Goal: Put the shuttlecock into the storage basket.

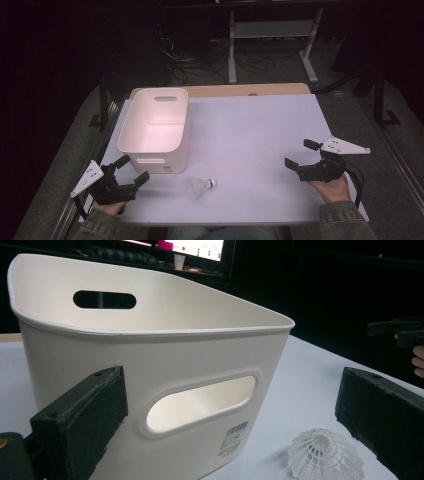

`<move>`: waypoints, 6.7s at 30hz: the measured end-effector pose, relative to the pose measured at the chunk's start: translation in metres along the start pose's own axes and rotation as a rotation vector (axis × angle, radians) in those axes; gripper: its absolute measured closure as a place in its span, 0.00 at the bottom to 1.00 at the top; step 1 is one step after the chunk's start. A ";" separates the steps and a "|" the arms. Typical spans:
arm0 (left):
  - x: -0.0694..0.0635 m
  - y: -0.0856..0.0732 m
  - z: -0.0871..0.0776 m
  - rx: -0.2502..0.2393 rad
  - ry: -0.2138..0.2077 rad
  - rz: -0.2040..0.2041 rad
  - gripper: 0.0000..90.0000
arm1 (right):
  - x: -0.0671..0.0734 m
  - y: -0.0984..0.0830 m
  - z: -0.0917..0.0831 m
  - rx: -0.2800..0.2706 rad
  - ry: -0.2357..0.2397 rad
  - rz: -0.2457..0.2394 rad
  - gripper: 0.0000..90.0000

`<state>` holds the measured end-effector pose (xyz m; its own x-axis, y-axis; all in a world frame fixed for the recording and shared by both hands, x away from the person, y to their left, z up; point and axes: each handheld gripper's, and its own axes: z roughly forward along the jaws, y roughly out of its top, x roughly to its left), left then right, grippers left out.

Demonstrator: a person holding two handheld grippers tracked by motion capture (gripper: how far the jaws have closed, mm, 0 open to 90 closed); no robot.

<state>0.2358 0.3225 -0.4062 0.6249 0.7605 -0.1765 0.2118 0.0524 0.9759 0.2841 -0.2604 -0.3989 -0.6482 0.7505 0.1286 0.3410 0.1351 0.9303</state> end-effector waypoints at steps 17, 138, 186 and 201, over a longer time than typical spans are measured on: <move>-0.001 0.000 0.000 0.007 -0.002 0.009 0.00 | 0.003 0.001 0.004 0.028 0.008 0.013 0.00; -0.003 0.001 -0.001 0.005 -0.010 -0.002 0.00 | 0.082 0.050 0.140 0.351 0.405 -0.185 0.00; -0.004 0.000 0.000 0.002 -0.021 -0.015 0.00 | 0.117 0.030 0.194 0.565 0.607 -0.340 0.00; -0.004 0.000 0.000 0.007 -0.020 -0.013 0.00 | 0.124 0.026 0.202 0.590 0.653 -0.380 0.06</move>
<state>0.2334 0.3198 -0.4053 0.6368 0.7469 -0.1916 0.2249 0.0578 0.9727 0.3501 -0.0326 -0.4280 -0.9769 0.1048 0.1864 0.2025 0.7331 0.6492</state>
